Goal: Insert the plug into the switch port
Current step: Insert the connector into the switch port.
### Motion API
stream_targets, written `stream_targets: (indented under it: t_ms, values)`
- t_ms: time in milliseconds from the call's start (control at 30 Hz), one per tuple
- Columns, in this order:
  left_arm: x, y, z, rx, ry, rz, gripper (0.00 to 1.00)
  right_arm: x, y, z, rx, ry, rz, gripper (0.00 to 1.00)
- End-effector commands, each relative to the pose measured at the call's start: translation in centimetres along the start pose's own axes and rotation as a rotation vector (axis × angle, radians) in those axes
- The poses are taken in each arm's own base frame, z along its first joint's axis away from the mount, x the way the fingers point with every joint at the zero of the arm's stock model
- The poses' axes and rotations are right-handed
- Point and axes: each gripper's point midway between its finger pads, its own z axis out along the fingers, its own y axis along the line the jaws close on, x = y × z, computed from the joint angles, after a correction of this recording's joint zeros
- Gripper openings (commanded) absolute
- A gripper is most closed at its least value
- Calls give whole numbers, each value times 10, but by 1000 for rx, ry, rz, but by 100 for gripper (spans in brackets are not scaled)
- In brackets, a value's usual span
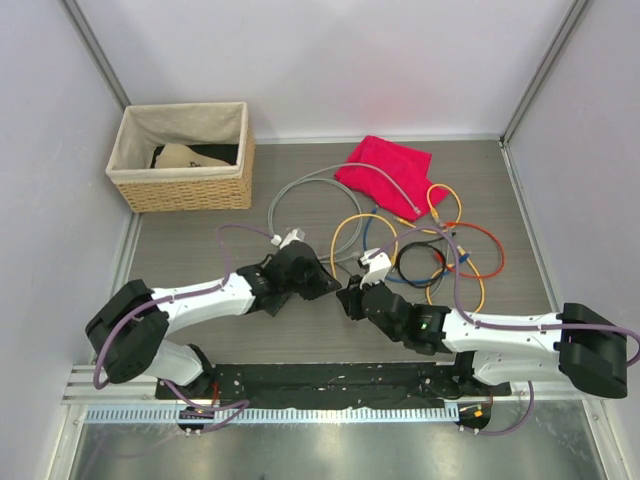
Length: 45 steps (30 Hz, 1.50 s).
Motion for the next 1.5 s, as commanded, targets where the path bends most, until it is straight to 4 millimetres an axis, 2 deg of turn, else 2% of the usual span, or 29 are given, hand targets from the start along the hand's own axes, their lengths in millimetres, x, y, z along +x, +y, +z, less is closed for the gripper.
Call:
stream_targets:
  t_ms: [0,67,100,200,233,267,300,333,400,433,467,533,667,733,833,900,1000,1100,1267,1333,1467]
  values:
    - [11,-35,-3,118,66,-3,9,-26,15,0,-51,-98,52,7]
    - [10,-34,-2,112,61,7,1,-24,18,0,-66,-86,38,11]
    - [10,-33,-2,105,61,16,0,-24,19,0,-67,-80,34,13]
    - [5,-28,-6,74,45,85,0,-24,20,-4,-79,-62,21,27]
    - [3,-25,-7,62,42,118,0,-29,21,-7,-86,-68,17,42]
    - [1,-22,-8,49,44,149,0,-26,17,-9,-73,-48,-3,49]
    - [-3,-14,-10,11,46,211,0,-28,16,-12,-69,-44,-17,53]
    - [-6,-13,-12,3,49,240,0,-39,17,-17,-77,-61,-36,60]
    - [-11,-7,-18,-32,66,305,0,-40,12,-23,-74,-34,-98,66]
    - [-13,-3,-20,-43,74,370,0,-52,15,-26,-92,-50,-110,70]
    - [-14,-1,-22,-54,82,410,0,-48,12,-32,-114,-8,-194,70]
    - [-13,3,-29,-72,118,507,0,-62,12,-36,-142,-14,-258,70]
    - [-5,3,-45,-55,199,630,0,-75,9,-49,-213,-7,-522,70]
    - [-4,9,-56,-80,222,657,0,-89,15,-57,-241,-34,-585,70]
    - [-5,13,-73,-88,240,716,0,-96,16,-59,-264,-45,-738,71]
    - [-7,11,-85,-78,243,757,0,-88,12,-56,-286,4,-881,71]
    - [-7,5,-96,-40,246,811,0,-82,14,-46,-297,59,-957,72]
    - [-4,2,-104,-16,275,852,0,-83,28,-40,-357,67,-1010,72]
    - [-2,7,-107,-33,324,897,0,-80,49,-31,-441,73,-1078,72]
    - [0,6,-108,-24,337,913,0,-81,53,-28,-451,63,-1102,72]
    - [5,-1,-109,22,360,927,0,-70,57,-18,-478,96,-1121,72]
